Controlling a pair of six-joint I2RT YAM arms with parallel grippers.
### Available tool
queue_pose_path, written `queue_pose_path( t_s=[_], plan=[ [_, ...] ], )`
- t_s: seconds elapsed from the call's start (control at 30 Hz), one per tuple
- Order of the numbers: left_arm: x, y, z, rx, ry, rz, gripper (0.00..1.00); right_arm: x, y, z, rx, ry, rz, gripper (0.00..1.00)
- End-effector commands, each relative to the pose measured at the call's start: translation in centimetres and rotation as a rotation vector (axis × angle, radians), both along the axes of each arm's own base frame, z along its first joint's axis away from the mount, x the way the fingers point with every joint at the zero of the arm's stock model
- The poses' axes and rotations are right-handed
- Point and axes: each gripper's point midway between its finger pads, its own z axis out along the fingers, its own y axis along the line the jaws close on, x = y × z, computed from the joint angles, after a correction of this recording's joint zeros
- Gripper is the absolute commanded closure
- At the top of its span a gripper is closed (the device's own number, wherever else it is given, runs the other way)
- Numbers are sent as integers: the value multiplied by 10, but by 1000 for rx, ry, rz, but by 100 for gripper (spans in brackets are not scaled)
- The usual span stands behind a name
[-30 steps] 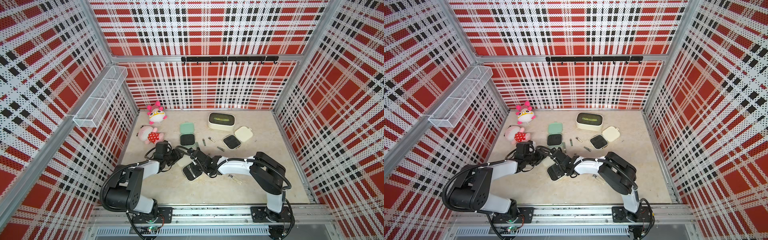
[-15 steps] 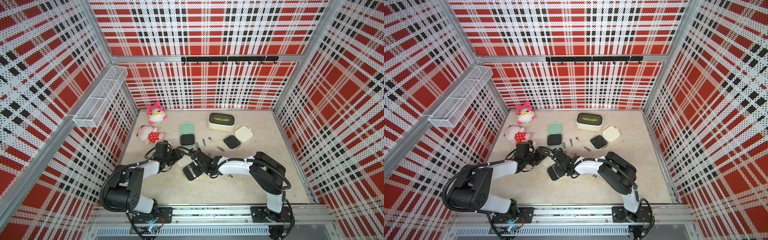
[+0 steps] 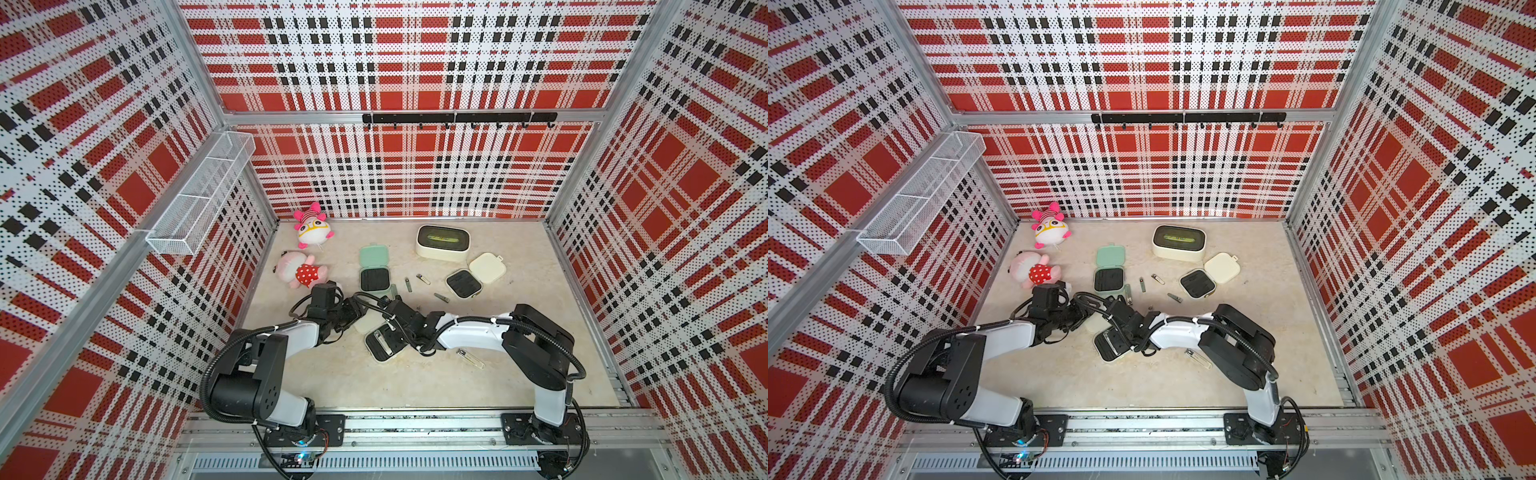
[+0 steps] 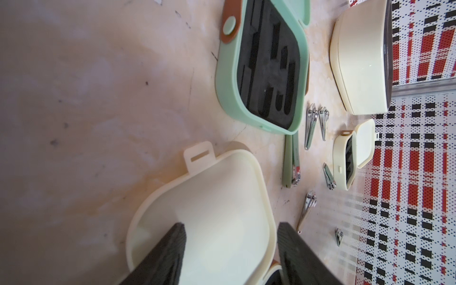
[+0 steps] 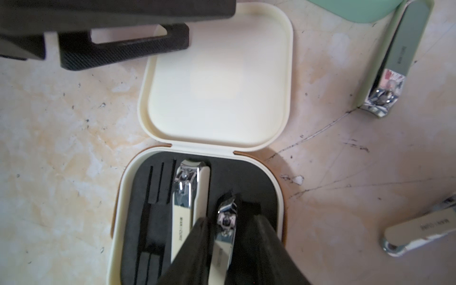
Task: Organize nail clipper sets
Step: Place the nail clipper in the storage box, then adjust the nail clipper in the storage box.
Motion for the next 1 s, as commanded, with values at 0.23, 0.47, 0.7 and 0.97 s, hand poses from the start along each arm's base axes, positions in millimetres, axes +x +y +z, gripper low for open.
queue_pose_path(
  t_s=[0.23,0.47,0.7,0.97],
  plan=[
    [-19,3,-25,19,96,-8,35,6,-1,11,-9,-28,-16,69],
    [-20,3,-25,20,97,-10,36,10,1,20,11,-44,-26,67],
    [-20,2,-25,18,94,-12,36,12,6,30,38,-50,-27,63],
    [-20,2,-25,20,96,-12,36,19,5,41,93,-31,-48,72]
  ],
)
